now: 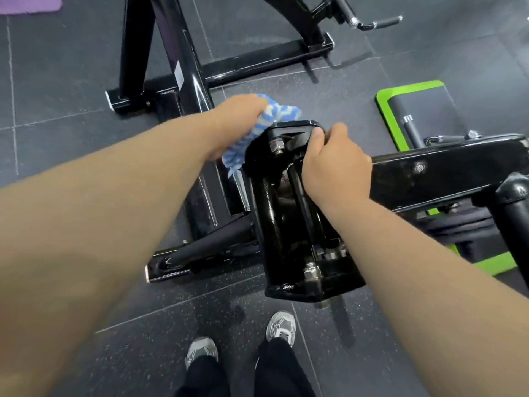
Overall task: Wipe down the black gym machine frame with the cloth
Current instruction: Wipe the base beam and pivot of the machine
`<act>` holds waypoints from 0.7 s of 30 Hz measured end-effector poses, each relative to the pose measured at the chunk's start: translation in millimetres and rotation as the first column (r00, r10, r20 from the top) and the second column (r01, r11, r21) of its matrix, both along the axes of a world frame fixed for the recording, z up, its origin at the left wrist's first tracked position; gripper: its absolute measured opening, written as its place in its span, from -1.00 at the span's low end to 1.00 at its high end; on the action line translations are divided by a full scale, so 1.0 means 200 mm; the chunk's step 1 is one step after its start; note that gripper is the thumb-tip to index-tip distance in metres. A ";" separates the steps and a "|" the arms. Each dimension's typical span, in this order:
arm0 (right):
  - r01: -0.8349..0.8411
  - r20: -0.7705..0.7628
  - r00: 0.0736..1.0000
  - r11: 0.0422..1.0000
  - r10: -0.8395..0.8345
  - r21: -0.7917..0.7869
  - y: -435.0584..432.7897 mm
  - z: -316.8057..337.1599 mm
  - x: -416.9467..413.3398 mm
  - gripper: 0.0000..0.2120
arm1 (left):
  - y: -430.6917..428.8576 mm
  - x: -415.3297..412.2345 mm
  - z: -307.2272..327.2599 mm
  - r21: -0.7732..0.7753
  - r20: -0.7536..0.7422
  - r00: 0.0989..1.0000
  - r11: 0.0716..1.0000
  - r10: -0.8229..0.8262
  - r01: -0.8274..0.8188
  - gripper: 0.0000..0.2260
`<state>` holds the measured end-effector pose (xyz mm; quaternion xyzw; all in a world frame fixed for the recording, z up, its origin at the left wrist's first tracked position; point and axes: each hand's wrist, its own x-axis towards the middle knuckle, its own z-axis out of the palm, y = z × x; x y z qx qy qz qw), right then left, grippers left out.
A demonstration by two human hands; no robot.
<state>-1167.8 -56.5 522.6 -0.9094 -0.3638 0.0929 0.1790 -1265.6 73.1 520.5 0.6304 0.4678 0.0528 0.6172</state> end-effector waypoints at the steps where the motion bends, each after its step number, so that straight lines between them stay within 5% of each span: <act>1: -0.004 0.001 1.000 1.000 0.004 0.007 0.00 -0.01 0.00 -0.70 | 0.00 -0.01 0.01 -0.004 -0.032 0.999 0.999 -0.044 0.044 -0.88; 4: -0.037 -0.007 0.999 0.999 0.038 0.012 -0.01 -0.01 0.00 -0.74 | 0.00 -0.05 -0.04 -0.020 -0.154 0.974 0.986 -0.166 0.165 -0.86; 6: -0.052 -0.002 0.999 0.999 0.052 0.006 -0.01 -0.01 0.01 -0.73 | -0.01 -0.06 -0.02 0.008 -0.186 0.981 0.999 -0.050 0.052 -0.79; 12: -0.042 -0.029 0.999 0.999 0.042 0.007 -0.01 0.00 0.02 -0.70 | -0.11 -0.10 0.02 0.154 0.066 0.974 0.962 0.217 -0.225 -0.77; 16: 0.017 -0.222 0.975 0.998 -0.005 0.054 -0.01 0.06 0.04 -0.64 | -0.20 -0.06 0.10 0.251 0.188 0.951 0.924 0.246 -0.288 -0.90; 18: 0.054 -0.463 0.884 0.970 0.064 0.237 0.01 0.13 0.08 -0.51 | -0.26 0.01 0.18 0.252 0.258 0.941 0.925 0.219 -0.284 -0.92; 21: 0.026 -0.762 0.502 0.874 0.408 0.485 0.06 0.25 0.13 -0.47 | -0.26 0.11 0.24 -0.050 0.373 0.887 0.961 0.272 -0.274 -0.80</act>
